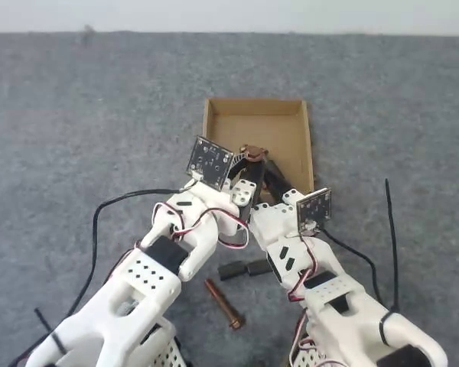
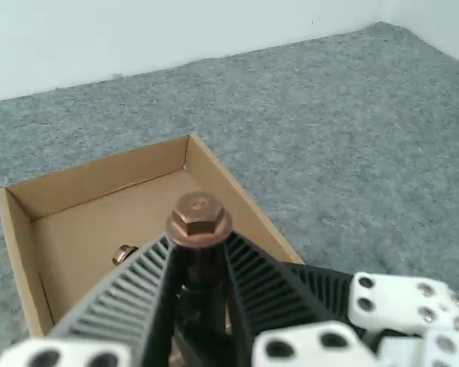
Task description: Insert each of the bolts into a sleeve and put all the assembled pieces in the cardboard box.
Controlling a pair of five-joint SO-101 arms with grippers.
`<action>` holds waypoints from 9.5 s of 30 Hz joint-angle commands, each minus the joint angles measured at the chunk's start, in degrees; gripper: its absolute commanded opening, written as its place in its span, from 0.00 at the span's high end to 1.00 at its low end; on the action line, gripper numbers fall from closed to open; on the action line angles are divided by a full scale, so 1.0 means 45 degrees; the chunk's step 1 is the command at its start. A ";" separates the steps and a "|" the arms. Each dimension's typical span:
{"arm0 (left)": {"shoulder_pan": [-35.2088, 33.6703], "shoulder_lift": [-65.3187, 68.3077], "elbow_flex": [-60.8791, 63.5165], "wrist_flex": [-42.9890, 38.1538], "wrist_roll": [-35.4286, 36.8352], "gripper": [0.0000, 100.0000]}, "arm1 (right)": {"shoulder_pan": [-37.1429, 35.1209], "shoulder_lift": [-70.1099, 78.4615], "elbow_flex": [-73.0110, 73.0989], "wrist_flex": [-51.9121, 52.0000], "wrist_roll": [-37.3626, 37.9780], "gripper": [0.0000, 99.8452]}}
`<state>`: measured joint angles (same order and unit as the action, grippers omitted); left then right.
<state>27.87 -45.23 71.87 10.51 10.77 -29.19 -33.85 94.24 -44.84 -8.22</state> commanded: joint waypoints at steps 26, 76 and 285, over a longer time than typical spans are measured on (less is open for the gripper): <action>0.0508 -0.0410 0.1553 -0.1485 0.0098 0.87 | 0.0440 -0.0537 0.0274 -0.0049 0.0137 0.99; -0.8303 -0.8479 0.5597 0.4708 0.0000 0.99 | 0.2237 -0.2413 -0.0176 0.1788 0.1661 0.99; -0.8186 -0.8479 0.5284 0.7580 -0.2852 0.98 | -0.3292 -0.4503 -0.3399 2.0796 1.4203 0.87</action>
<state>-9.23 -82.07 96.22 46.29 -1.45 -44.92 -52.84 78.68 51.16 56.31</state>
